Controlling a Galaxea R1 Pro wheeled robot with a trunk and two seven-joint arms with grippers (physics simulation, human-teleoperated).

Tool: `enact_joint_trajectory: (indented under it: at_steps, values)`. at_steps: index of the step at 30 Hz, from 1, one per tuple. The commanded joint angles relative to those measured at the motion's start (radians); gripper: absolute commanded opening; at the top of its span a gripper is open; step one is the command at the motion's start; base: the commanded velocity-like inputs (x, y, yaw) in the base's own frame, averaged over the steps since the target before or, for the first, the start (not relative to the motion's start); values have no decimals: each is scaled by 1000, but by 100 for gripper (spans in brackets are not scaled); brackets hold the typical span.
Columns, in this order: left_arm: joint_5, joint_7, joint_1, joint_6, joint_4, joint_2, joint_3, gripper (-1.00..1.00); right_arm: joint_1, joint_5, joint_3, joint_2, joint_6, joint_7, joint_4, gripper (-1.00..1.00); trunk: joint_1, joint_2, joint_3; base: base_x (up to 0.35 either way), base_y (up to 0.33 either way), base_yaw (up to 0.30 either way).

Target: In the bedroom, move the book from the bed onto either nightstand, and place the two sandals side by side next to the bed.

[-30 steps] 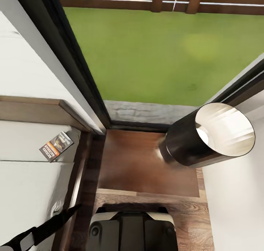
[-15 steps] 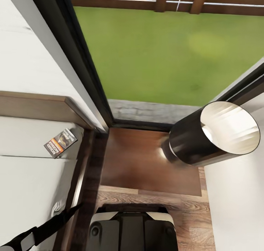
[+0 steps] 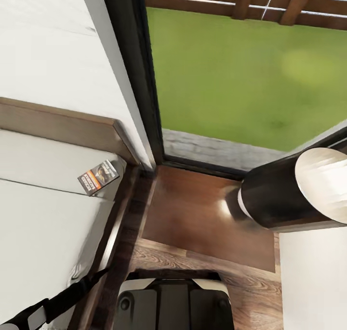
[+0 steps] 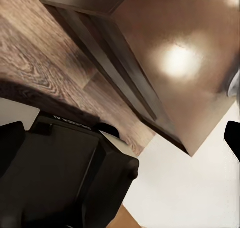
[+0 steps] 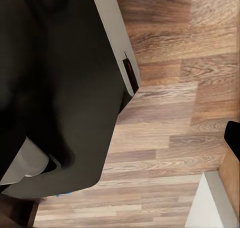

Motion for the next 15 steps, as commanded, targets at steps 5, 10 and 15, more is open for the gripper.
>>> enact_joint_trajectory:
  at_steps: [5, 10, 15]
  values:
    - [10, -5, 0, 10, 1, 0, -5, 100, -1, -3, -8, -1, -3, 6, 4, 100, 1, -1, -1, 0, -4, 289]
    - [10, -6, 0, 10, 1, 0, -5, 100, -1, -3, -8, -1, -3, 6, 3, 100, 1, -1, -1, 0, -1, 283]
    - [10, -6, 0, 11, 1, 0, -5, 100, -1, -3, -8, -1, -3, 6, 4, 100, 1, -1, -1, 0, 0, 100]
